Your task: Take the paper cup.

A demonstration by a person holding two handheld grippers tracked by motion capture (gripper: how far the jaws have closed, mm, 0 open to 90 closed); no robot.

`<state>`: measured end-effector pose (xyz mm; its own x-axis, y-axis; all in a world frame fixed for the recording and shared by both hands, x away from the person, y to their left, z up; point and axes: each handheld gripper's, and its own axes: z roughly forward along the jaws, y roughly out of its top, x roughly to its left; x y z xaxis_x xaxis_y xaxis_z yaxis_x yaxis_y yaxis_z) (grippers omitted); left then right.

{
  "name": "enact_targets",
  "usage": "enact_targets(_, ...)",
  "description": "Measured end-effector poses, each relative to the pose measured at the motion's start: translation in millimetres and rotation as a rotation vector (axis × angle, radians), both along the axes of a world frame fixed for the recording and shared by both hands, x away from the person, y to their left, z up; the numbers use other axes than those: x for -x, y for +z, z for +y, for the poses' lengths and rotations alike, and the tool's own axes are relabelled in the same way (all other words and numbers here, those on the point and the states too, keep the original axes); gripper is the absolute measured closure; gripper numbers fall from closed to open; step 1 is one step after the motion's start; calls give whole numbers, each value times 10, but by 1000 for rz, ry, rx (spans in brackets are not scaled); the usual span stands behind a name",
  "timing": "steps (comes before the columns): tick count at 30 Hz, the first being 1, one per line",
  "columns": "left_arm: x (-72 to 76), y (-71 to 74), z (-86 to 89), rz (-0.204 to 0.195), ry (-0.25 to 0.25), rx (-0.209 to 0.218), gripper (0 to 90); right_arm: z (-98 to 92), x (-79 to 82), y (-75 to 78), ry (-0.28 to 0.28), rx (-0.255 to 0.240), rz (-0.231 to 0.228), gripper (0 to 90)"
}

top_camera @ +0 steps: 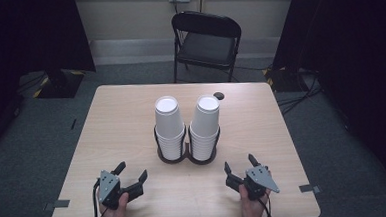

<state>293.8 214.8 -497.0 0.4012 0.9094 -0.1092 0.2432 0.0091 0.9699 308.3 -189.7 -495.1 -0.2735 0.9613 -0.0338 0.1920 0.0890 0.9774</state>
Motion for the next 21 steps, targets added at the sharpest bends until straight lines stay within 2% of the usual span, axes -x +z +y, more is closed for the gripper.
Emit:
enact_targets(8, -38, 51, -12, 27, -28, 7, 158, -18, 10, -1, -15, -16, -1, 129)
enact_targets(16, -30, 199, -147, 11, -39, 10, 162, -4, 10, 2, -7, -4, 11, 129)
enact_targets(19, -36, 224, -187, 10, -54, 2, 165, -2, 9, 2, -13, -3, 11, 129)
enact_targets(21, -31, 257, -245, 2, -86, -13, 174, -10, 15, 2, 4, -10, 12, 130)
